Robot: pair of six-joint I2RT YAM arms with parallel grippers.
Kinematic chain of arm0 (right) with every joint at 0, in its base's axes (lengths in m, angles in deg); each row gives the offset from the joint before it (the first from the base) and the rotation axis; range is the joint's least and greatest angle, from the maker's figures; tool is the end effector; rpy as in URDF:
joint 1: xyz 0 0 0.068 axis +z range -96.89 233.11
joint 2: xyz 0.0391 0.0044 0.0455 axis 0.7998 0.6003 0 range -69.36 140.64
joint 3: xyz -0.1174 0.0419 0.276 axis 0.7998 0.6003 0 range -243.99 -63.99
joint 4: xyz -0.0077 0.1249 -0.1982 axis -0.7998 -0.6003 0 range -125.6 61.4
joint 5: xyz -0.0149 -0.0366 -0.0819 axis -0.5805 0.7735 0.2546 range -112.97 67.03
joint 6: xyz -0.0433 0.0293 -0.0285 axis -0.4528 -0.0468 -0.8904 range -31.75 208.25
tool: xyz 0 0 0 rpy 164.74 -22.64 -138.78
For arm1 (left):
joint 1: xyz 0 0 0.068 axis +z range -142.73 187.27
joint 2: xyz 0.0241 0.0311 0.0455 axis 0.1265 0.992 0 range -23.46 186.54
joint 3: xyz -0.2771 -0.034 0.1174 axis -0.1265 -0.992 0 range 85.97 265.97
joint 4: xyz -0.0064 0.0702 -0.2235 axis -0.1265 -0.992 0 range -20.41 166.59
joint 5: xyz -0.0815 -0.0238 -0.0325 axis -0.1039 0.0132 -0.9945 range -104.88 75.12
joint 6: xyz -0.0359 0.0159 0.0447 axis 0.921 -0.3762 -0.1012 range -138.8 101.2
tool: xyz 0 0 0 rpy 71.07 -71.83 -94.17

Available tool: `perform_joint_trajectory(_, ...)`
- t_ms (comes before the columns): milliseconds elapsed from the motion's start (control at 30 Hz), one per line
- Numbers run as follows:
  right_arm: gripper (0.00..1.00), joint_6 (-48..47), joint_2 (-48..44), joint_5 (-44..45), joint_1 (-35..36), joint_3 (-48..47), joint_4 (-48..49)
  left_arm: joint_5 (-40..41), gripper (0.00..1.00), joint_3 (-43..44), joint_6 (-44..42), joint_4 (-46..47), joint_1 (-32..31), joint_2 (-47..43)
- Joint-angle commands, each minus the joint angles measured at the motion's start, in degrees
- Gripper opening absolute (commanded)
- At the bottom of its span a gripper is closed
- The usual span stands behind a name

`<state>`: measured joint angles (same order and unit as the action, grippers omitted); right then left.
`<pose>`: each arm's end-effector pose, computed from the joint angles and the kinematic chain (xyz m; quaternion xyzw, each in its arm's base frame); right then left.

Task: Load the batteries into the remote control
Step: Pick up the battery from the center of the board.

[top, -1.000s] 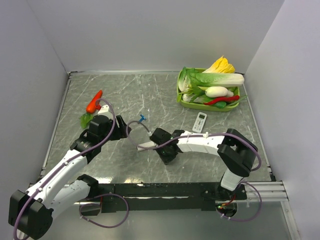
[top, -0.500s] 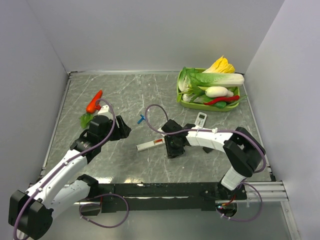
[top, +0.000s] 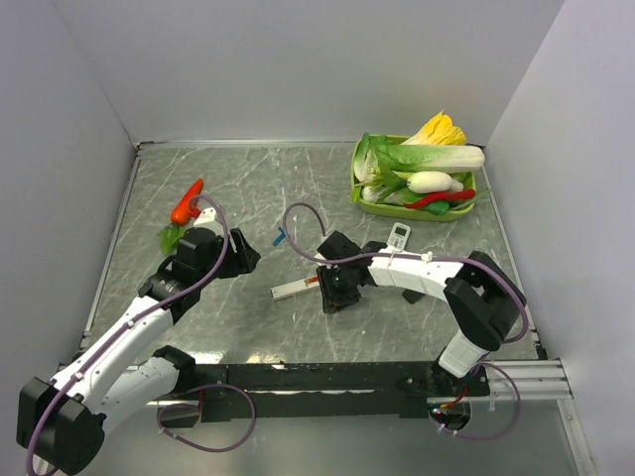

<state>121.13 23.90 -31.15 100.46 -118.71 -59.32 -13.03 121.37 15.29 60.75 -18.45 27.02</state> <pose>0.1881 0.2135 0.2108 -0.1363 0.9717 0.1694 0.0921 0.1422 -0.0668 0.2824 -0.0714 0.8670 -0.2337 0.4344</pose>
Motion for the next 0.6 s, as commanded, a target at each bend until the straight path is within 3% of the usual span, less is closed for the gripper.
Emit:
perform_joint_trajectory(0,0.47,-2.29,1.67,-3.59,-0.16,-2.94,1.72,0.70,0.67,2.57,-0.25,0.45,-0.13,-0.12)
perform_joint_trajectory(133,0.47,-7.55,0.71,-3.33,-0.16,-4.95,-0.48,0.96,0.67,2.48,-0.34,0.10,-0.13,-0.38)
perform_joint_trajectory(333,0.49,-31.62,-5.44,-2.98,-0.16,-7.33,-4.96,2.80,0.67,2.66,-0.86,-1.04,-0.04,-2.14)
perform_joint_trajectory(467,0.50,-46.91,-4.32,3.59,-0.24,-9.35,-10.32,5.96,0.67,3.10,-1.30,-2.62,-0.04,-5.64)
perform_joint_trajectory(567,0.50,-48.01,-3.17,4.31,-0.16,-9.18,-10.76,9.65,0.67,3.36,-1.74,-4.28,-0.04,-9.94)
